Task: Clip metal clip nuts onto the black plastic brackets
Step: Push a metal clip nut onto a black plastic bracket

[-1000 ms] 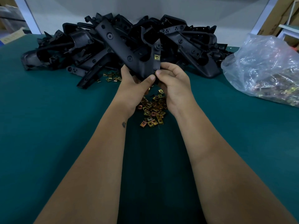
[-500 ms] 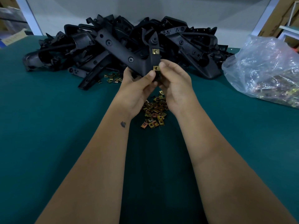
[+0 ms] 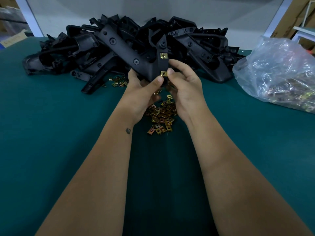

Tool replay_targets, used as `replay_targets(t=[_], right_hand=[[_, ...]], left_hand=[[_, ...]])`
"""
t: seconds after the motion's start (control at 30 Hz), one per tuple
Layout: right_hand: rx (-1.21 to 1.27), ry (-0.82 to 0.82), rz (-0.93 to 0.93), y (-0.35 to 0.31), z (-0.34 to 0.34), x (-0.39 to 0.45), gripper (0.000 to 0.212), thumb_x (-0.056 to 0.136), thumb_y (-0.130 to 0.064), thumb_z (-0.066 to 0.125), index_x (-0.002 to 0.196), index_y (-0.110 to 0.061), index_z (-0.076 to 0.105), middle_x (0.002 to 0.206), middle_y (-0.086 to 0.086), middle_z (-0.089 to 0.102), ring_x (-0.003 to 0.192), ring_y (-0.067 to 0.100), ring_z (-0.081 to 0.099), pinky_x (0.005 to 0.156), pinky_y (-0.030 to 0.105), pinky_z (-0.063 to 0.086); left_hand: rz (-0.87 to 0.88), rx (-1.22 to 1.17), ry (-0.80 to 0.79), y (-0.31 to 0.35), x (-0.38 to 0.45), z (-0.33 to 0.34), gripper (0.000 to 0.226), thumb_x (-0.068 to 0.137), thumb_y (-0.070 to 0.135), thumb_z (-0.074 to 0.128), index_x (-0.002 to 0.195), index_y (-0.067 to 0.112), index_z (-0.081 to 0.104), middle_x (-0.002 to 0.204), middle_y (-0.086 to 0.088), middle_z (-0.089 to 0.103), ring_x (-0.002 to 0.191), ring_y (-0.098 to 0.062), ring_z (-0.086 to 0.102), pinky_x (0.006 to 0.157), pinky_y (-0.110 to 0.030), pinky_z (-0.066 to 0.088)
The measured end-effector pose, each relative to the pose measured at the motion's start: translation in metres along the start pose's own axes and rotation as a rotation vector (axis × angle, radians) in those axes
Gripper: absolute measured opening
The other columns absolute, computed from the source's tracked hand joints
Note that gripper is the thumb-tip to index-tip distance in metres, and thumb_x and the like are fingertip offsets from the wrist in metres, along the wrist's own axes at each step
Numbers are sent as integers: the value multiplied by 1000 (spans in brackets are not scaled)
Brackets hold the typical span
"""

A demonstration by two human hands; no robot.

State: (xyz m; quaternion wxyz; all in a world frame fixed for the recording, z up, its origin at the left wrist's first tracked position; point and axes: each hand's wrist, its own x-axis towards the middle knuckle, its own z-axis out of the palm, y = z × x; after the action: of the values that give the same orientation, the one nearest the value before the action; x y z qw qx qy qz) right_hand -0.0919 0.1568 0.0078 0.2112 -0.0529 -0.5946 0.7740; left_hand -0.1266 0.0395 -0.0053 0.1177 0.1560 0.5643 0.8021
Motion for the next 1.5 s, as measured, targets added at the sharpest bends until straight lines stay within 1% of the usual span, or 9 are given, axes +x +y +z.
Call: replay_targets(t=[0.1,0.23,0.4,0.6,0.8,0.93,1.13,1.27,1.5], right_hand=[[-54,44,-11,3,3,0,16,95,-9,62,105,-20,69,73,-4,64,87,11,63,104,45,48],[-16,43,32,4,-2,2,22,101,-17,51,115,-12,67,101,13,73,97,24,68,94,42,55],[-51,53,48,3,-9,4,16,98,-21,55,105,-20,69,95,5,76,84,12,71,72,21,54],[-453,10,-175,8,-4,3,10,89,-27,70,80,-23,71,71,-19,68,73,-6,63,68,12,47],[-789,69,-349,14,4,-3,30,93,-32,63,90,-3,69,89,7,69,84,21,61,76,45,50],[-766,66,-311,11,5,-4,27,92,-31,64,86,-6,69,82,3,69,79,17,62,72,40,52],[-615,141,-290,3,0,-1,13,89,-38,67,85,-36,56,85,-17,58,82,-2,55,68,11,41],[-727,159,-335,4,-3,0,30,92,-36,65,66,-32,51,67,-13,54,64,0,50,57,12,34],[-711,186,-293,4,-5,-1,26,91,-39,66,93,-14,71,89,-2,69,85,12,63,77,36,53]], left_hand=[[20,-9,39,-1,1,1,48,96,7,63,135,18,38,114,1,65,96,-9,66,73,-23,54],[62,50,86,-4,4,2,42,92,4,68,119,22,42,113,-6,65,100,-14,67,82,-27,56],[59,39,182,-6,5,1,41,84,7,77,108,20,48,108,-3,66,93,-12,68,84,-31,59],[62,55,201,-7,8,1,40,94,-5,60,130,9,48,122,-11,66,110,-21,67,91,-40,58],[74,125,192,-9,8,2,42,95,-1,60,135,8,51,126,-10,67,118,-22,64,102,-45,51],[69,127,176,-10,9,1,44,96,-3,58,137,8,50,128,-10,66,119,-22,63,103,-46,51],[93,329,100,-10,8,1,42,95,-2,57,134,13,54,125,-4,67,118,-19,62,102,-44,51],[120,385,113,-10,5,5,39,93,2,61,130,14,58,120,0,68,114,-13,63,98,-32,53],[189,186,291,0,-1,4,10,92,18,68,96,28,69,97,12,74,101,-7,68,96,-34,53]])
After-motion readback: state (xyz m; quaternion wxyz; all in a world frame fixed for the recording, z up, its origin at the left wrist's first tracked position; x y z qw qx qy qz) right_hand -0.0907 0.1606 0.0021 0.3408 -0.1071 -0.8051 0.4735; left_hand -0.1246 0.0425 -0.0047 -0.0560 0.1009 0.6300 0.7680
